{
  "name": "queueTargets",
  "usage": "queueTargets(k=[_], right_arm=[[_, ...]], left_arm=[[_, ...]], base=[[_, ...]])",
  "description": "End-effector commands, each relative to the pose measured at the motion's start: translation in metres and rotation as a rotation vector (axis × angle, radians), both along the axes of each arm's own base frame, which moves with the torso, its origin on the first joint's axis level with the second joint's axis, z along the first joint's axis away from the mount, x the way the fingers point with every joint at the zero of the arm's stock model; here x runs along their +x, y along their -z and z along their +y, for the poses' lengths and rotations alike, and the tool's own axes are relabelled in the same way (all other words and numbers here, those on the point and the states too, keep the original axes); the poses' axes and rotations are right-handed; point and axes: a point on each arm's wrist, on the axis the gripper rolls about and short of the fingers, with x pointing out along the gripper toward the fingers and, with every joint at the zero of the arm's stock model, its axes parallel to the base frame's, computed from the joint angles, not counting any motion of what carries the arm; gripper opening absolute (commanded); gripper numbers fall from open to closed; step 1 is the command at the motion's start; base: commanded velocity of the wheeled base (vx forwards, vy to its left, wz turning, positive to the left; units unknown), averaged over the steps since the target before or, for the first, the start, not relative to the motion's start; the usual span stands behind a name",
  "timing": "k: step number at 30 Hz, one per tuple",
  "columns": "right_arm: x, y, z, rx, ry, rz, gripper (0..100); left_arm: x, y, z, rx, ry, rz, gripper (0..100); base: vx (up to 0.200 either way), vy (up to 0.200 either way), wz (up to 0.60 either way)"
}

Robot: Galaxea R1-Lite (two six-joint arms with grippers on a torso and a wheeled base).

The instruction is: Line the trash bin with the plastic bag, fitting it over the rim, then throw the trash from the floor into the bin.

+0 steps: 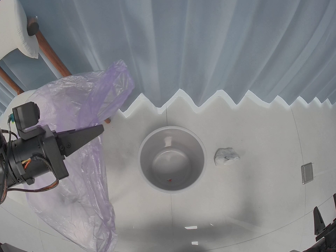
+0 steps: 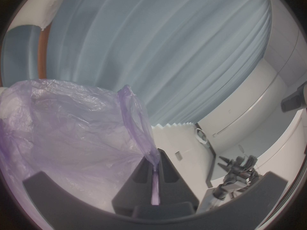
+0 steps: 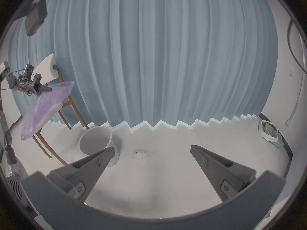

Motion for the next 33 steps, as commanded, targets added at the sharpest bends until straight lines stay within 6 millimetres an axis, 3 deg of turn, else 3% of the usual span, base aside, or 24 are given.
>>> queueTargets(k=[1, 7, 9, 20, 33], right_arm=[[0.000, 0.005, 0.000, 0.002, 0.001, 0.001, 100], [0.000, 0.005, 0.000, 0.002, 0.003, 0.001, 100], [0.000, 0.005, 0.000, 0.002, 0.003, 0.001, 100], [0.000, 0.005, 0.000, 0.004, 0.004, 0.001, 100], [0.000, 0.005, 0.000, 0.004, 0.004, 0.001, 100]], left_arm=[[0.001, -0.005, -0.017, -0.053, 0.084, 0.020, 0], [0.008, -0.016, -0.032, -0.111, 0.127, 0.036, 0], [0.018, -0.028, -0.052, -0.185, 0.173, 0.052, 0], [0.027, -0.041, -0.100, -0.276, 0.304, 0.061, 0], [0.039, -0.030, -0.114, -0.249, 0.301, 0.096, 0]], base=[[0.000, 0.000, 0.00], [0.000, 0.000, 0.00], [0.000, 0.000, 0.00], [0.000, 0.000, 0.00], [0.000, 0.000, 0.00]])
